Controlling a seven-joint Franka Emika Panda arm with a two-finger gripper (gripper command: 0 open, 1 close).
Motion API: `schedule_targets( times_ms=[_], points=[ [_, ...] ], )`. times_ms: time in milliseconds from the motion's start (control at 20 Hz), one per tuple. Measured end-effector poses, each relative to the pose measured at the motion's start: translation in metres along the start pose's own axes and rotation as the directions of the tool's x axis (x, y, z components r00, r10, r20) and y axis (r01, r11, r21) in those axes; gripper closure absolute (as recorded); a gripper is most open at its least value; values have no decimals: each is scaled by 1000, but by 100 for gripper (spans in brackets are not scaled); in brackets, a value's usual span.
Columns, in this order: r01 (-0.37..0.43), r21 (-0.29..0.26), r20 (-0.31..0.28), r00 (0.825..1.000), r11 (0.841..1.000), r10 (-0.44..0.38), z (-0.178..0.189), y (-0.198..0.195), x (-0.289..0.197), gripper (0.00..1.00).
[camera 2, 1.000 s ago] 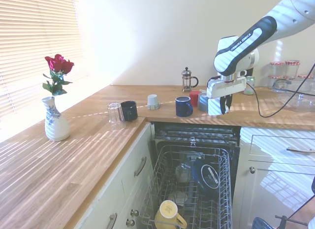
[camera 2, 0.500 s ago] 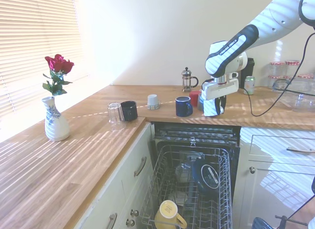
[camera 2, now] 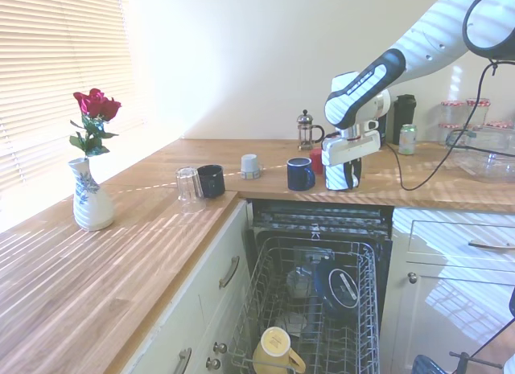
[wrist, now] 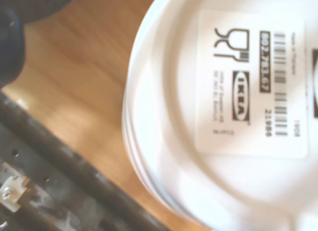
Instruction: Unload the mug from the dish rack
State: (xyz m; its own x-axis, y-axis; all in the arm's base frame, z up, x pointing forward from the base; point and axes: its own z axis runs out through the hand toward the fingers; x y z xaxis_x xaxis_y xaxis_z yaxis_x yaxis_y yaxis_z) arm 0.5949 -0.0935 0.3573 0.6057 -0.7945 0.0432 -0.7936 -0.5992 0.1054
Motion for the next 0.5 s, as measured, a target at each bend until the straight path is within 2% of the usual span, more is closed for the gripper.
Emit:
schedule_targets(
  times_ms=[500],
  points=[
    [-18, -6, 19, 1000, 1000, 18, -9, -7, 13, 0]
  ],
)
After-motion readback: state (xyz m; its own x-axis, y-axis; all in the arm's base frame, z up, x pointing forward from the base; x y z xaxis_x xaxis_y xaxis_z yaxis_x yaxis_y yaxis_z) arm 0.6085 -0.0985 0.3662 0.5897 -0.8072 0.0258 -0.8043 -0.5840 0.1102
